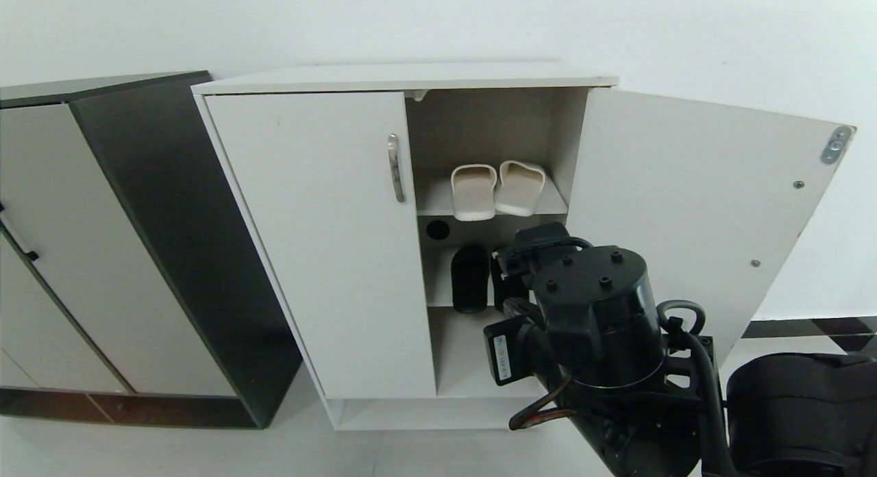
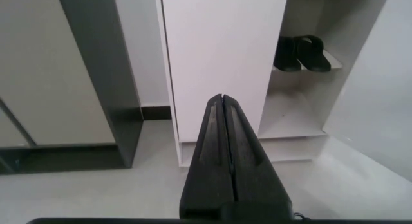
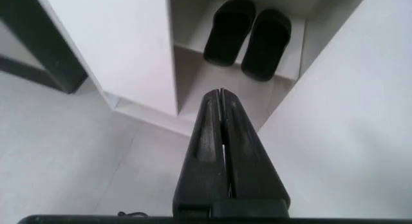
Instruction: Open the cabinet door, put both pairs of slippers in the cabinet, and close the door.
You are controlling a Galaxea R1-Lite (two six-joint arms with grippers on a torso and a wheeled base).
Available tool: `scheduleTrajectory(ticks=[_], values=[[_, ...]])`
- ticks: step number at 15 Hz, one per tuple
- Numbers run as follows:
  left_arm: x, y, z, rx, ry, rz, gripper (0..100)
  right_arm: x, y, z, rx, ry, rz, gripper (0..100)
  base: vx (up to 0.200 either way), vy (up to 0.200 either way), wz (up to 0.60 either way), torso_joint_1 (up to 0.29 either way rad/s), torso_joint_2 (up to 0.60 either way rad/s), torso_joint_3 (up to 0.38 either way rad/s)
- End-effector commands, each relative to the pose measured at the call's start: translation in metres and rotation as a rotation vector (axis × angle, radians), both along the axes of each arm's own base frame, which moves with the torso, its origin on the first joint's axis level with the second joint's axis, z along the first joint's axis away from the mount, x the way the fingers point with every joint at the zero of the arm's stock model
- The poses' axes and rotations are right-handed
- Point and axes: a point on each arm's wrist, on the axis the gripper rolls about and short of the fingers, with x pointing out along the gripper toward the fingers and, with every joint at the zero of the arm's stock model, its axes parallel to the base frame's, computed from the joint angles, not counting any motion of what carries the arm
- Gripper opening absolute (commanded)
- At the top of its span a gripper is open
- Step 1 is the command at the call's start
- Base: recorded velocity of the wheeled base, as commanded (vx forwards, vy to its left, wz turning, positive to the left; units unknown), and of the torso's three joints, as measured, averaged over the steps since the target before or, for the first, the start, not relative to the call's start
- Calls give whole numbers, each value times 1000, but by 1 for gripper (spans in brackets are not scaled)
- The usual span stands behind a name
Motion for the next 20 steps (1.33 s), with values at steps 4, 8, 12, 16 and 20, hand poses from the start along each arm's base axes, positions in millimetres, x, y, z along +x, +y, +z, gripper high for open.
scheduleTrajectory(ticks=[4, 8, 12, 16, 20], values=[[0, 0, 0, 0, 1, 0, 0, 0, 1, -1, -4, 2, 1, 0, -150, 0, 0, 2, 2, 5], [0, 0, 0, 0, 1, 0, 0, 1, 0, -1, -2, 3, -3, 0, 0, 0, 0, 0, 0, 0], [0, 0, 0, 0, 1, 0, 0, 4, -1, -2, -5, 5, -14, 0, 0, 0, 0, 0, 0, 0], [0, 0, 0, 0, 1, 0, 0, 7, -1, -4, -10, 6, -19, 0, 0, 0, 0, 0, 0, 0], [0, 0, 0, 0, 1, 0, 0, 7, -1, -5, -12, 7, -19, 0, 0, 0, 0, 0, 0, 0]])
